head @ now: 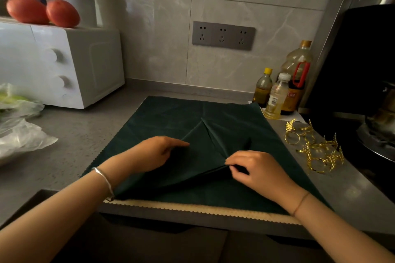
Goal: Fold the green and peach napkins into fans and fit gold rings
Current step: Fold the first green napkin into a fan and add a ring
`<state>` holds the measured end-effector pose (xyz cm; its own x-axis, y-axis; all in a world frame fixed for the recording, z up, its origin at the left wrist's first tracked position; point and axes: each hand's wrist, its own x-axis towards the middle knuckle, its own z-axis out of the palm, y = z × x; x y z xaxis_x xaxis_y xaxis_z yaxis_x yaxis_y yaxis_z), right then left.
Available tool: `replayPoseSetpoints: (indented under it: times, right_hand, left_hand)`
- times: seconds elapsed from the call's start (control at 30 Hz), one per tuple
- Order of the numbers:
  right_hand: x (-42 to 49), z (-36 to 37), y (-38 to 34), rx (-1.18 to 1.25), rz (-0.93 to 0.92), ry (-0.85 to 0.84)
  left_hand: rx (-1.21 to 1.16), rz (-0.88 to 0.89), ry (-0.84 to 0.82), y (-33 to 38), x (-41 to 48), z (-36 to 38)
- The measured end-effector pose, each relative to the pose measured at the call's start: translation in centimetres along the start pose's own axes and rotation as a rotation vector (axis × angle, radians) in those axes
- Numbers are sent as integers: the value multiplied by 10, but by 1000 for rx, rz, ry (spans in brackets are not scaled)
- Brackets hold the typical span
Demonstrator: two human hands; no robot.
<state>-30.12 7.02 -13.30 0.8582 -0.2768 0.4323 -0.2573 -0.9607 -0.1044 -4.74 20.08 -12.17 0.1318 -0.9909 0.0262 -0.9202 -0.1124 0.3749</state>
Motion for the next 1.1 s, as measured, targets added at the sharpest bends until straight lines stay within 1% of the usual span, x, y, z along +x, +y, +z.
replayPoseSetpoints:
  times: [0.1, 0.17, 0.23, 0.3, 0.37, 0.43, 0.53, 0.6, 0.67, 0.73, 0.77, 0.8, 0.87, 0.97, 1.1]
  right_hand:
    - [-19, -10, 20, 18, 39, -26]
    - [-28, -10, 26, -2, 34, -59]
    - [-32, -10, 27, -69, -24, -101]
    - [-32, -13, 24, -154, -98, -133]
    - [-29, -15, 21, -198, -156, -146]
    - [-26, -15, 19, -203, -189, -158]
    - [-25, -9, 18, -153, -147, -137]
    - [-24, -7, 19, -43, -30, -126]
    - [-22, -4, 21, 21, 77, -125]
    - [-18, -2, 21, 50, 139, -135]
    - [-16, -1, 21, 74, 163, -140]
    - [-15, 0, 21, 95, 182, -140]
    - [-10, -1, 21, 116, 218, -146]
    - [1, -4, 25, 96, 261, -182]
    - [32, 4, 44, 158, 332, -35]
  left_hand:
    - [307, 157, 15, -15, -3, -1]
    - [430, 307, 61, -18, -5, 2]
    - [536, 473, 148, -20, -7, 2]
    - [607, 620, 217, -20, -8, 2]
    - [623, 725, 228, -17, -8, 3]
    - [622, 754, 201, -16, -7, 3]
    - [540, 712, 150, -22, -2, 5]
    - [425, 634, 151, -27, -1, 7]
    - [302, 512, 163, -26, 0, 9]
    - [78, 318, 159, -21, -1, 9]
    - [-36, 247, 160, -17, 0, 10]
    - [-116, 214, 176, -14, 2, 12]
    - [-204, 146, 194, -10, 11, 15]
    - [-310, 16, 146, -11, 25, 17]
    - [-363, -122, 126, -8, 42, 20]
